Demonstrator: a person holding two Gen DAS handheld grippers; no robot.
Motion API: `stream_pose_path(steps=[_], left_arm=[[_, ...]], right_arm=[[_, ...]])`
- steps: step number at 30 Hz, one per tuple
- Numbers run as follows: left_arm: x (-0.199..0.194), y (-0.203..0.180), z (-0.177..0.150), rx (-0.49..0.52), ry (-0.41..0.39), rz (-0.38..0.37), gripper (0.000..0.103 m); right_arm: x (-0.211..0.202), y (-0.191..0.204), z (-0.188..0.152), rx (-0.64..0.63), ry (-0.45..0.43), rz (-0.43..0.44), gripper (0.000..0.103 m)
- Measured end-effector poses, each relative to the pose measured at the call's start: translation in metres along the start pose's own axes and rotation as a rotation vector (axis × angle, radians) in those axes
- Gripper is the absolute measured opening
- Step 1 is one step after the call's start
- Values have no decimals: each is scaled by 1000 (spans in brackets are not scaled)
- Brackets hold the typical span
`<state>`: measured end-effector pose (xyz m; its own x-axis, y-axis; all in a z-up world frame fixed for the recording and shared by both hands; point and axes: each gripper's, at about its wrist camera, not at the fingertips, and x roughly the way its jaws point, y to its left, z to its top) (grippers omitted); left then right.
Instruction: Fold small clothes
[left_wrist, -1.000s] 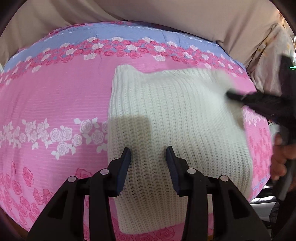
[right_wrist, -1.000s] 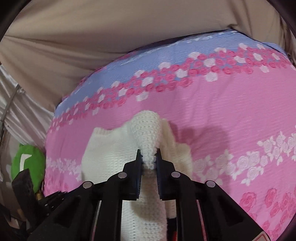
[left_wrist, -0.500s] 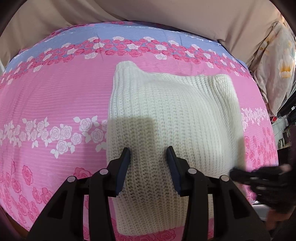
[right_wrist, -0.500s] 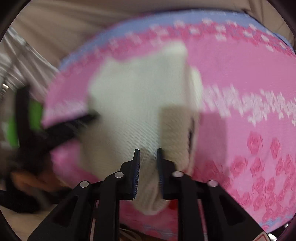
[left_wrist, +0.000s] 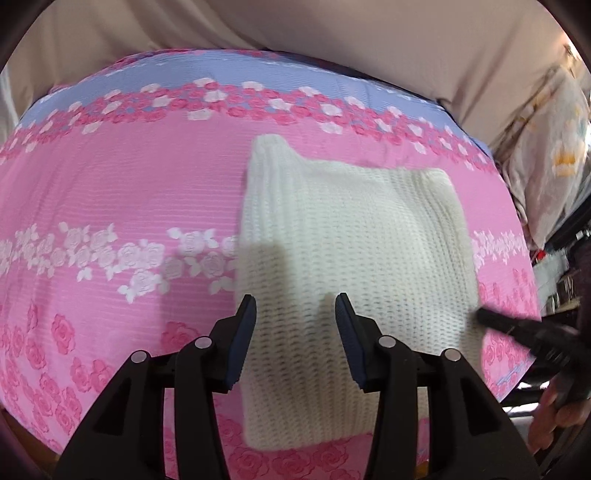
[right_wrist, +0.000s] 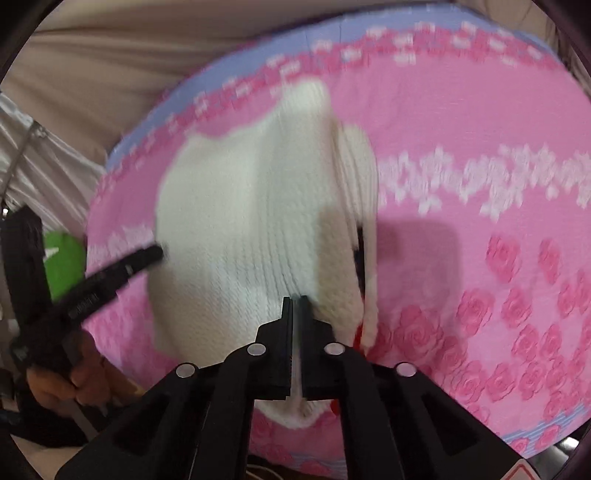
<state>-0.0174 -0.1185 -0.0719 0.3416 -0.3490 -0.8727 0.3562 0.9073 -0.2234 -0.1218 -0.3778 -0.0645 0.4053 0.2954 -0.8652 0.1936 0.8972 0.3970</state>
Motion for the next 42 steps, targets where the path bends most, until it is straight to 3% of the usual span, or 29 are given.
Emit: stream_pose_path(steps=[3,7,11,13,15,19,21,23,25,27,28,32,34,36,37,42], left_arm=[[5,6,0,-10,22,16,43],[11,9,-3,-22,45,17,46],[6,13,-3,-45,35,10,45],[4,12,-4,-43,31,12,45],[6,11,-6,-41,32,17,45],[4,7,-8,-51,30,14,45],[-3,5,-7,-41,9,17,45],[-11,8,-7,-55,-16,7,49],[-16,18,-8,-120,-26,-71,64],[-14,29,-9,-187,-16,-129,76],[-11,33,-10,-215,-5,-145,78],[17,42,-12,-298,73,-197,78],[30,41,-11,-298,105,-196,80],[40,38,-10,-295,120,-202,82],[44,37,-9,-296,125,-213,82],[55,35,-4,-357,170,-229,82]], right_arm=[[-10,6,18,-7,-67,-20,15],[28,-6,17,-40,8,-153,14],[19,3,20,-35,-12,-168,15],[-1,9,24,-25,-60,-114,18],[-6,16,31,-53,-90,-122,18],[39,1,40,-74,3,-218,17],[34,-6,40,-18,-13,-170,18],[11,-6,39,25,-49,-124,27],[-6,-7,33,32,-71,-120,54],[-10,-13,22,67,-74,-109,74],[-7,-20,15,96,-57,-82,78],[23,-46,-7,250,48,13,78],[38,-56,-15,341,82,116,78],[48,-58,-16,382,94,165,81],[51,-58,-15,392,95,176,86],[59,-45,0,358,94,163,90]])
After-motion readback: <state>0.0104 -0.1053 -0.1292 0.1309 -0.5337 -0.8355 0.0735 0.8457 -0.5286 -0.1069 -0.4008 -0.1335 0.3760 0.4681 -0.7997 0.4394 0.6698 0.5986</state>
